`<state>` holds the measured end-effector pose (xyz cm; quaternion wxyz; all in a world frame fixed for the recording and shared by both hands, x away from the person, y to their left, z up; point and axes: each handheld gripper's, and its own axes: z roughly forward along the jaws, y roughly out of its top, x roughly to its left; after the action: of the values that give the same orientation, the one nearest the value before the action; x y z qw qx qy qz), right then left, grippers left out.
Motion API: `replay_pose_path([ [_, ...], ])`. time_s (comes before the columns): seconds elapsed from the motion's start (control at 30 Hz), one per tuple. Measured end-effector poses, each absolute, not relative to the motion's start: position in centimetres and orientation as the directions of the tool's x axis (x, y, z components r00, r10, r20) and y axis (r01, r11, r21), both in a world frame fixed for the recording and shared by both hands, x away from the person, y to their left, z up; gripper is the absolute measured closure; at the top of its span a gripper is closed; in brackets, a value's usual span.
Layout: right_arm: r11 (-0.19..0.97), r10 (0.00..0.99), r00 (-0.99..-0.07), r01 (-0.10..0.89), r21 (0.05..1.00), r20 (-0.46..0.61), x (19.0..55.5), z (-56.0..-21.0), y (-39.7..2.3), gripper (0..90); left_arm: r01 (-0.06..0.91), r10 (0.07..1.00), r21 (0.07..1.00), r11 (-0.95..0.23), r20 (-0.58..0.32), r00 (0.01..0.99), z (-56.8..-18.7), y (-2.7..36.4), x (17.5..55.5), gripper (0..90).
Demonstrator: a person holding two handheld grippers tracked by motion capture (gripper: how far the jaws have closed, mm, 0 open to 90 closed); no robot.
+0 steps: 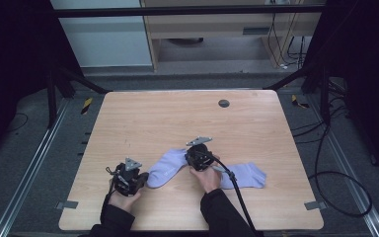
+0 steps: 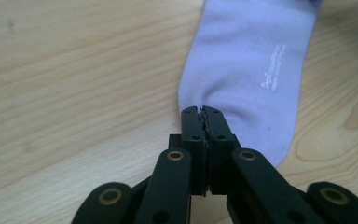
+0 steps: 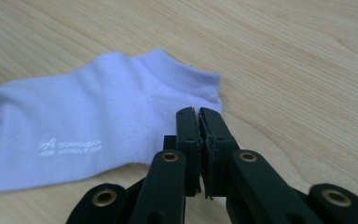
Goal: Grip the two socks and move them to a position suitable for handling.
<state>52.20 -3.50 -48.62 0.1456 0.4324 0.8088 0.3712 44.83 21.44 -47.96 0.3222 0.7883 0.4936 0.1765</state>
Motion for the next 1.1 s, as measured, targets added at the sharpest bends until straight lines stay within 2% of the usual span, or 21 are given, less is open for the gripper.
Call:
replay_pose_path([
  [0.23, 0.37, 0.762, -0.639, 0.562, 0.74, 0.104, 49.3, -47.4, -2.7, 86.7, 0.654, 0.922, 0.707, -0.27, -0.007, 0.387, -47.2, 23.4, 45.6, 88.3],
  [0.47, 0.373, 0.742, -0.654, 0.584, 0.721, 0.145, 47.8, -48.5, -2.0, 86.1, 0.657, 0.929, 0.701, -0.279, 0.022, 0.371, -47.8, 23.9, 46.7, 87.8],
  [0.6, 0.375, 0.748, -0.648, 0.592, 0.713, 0.145, 47.6, -49.1, -2.0, 80.3, 0.656, 0.93, 0.701, -0.28, 0.028, 0.367, -47.9, 23.9, 46.8, 86.4],
  [0.67, 0.358, 0.751, -0.642, 0.591, 0.722, 0.153, 47.5, -48.9, -2.3, 75.5, 0.656, 0.933, 0.705, -0.268, 0.02, 0.359, -47.8, 24.1, 46.8, 79.1],
  [0.9, 0.3, 0.767, -0.622, 0.561, 0.771, 0.154, 47.2, -46.7, -4.8, 62.4, 0.613, 0.935, 0.756, -0.229, -0.004, 0.354, -46.5, 24.3, 46.1, 62.7],
  [1.1, 0.282, 0.791, -0.597, 0.552, 0.784, 0.136, 46.8, -45.4, -8.5, 52.6, 0.584, 0.917, 0.783, -0.214, -0.045, 0.396, -45.4, 23.4, 45.2, 56.0],
])
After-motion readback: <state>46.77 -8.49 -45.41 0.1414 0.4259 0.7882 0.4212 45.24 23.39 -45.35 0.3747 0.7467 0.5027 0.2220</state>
